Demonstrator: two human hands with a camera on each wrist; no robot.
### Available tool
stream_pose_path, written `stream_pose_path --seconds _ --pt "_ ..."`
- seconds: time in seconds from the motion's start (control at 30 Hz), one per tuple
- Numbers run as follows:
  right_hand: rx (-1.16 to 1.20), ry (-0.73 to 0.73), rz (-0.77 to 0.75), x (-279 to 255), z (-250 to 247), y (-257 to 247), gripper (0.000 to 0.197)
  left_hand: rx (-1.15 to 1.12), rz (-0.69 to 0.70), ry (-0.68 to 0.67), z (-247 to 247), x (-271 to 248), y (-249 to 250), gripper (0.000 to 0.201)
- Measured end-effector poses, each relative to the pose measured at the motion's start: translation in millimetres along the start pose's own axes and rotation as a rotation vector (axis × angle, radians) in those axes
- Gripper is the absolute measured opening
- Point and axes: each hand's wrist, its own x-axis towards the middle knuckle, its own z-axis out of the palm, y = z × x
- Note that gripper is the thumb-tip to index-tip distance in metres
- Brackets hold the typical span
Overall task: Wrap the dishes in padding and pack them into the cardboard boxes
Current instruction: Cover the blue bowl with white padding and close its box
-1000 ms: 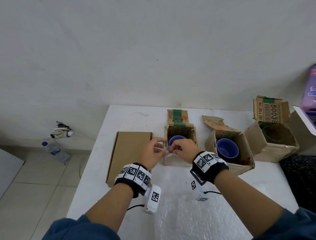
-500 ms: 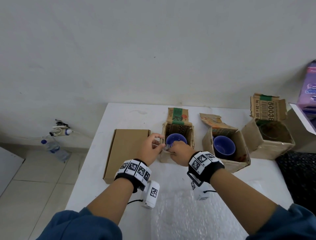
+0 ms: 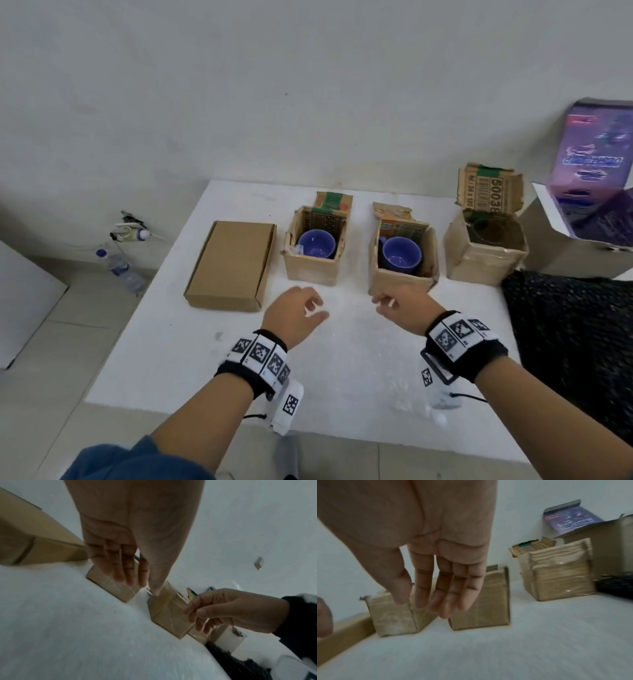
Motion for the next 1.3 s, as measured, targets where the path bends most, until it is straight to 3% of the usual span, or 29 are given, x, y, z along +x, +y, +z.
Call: stream_pose_path --seconds 0.13,0.3,0.4,0.53,0.63,0.83,1.0,1.07,1.17,1.23,1.3 --pt "-0.145 -0.146 0.134 -33.1 22.4 38.2 0.026 0.149 -0.192 -0.173 40.9 -22.2 16.3 0.047" --pt "-0.124 -0.171 0.204 -56.5 50.4 57.3 0.043 0.312 -0.25 -0.177 72.0 -36.4 38.5 0.073" --pt "-0.107 -0.131 0.199 -62.8 61.0 60.3 0.045 0.374 -0.239 -0.155 81.0 -38.3 43.3 0.068" --pt "-0.085 -0.139 0.185 -69.7 61.6 60.7 0.047 0.294 -0.207 -0.128 82.5 -41.2 42.8 0.036" --pt "-0.043 -0.11 0.182 -72.3 54.3 54.4 0.046 0.086 -0.204 -0.046 75.7 -40.0 44.8 0.02" --pt "0.244 0.111 0.159 -60.0 23.4 13.9 0.049 -0.594 -0.233 0.088 50.5 -26.5 63.7 0.015" --pt "0.05 0.41 0.105 -39.4 8.3 -7.4 0.068 -0.868 -0.22 0.107 20.6 -13.1 79.2 0.025" --pt "0.196 0.431 0.102 -27.5 -2.3 -18.3 0.066 -0.936 -0.201 0.114 7.6 -4.3 77.9 0.026" --pt "0.549 0.379 0.08 -3.1 -13.9 -32.3 0.044 -1.006 -0.17 0.106 -10.0 13.3 70.5 0.028" --pt "0.723 0.328 0.053 13.8 -17.7 -39.2 0.027 -0.998 -0.134 0.097 -18.9 25.1 63.9 0.021" --pt "0.813 0.288 0.032 29.6 -21.8 -47.4 0.024 -0.977 -0.079 0.083 -27.4 37.4 56.9 0.014"
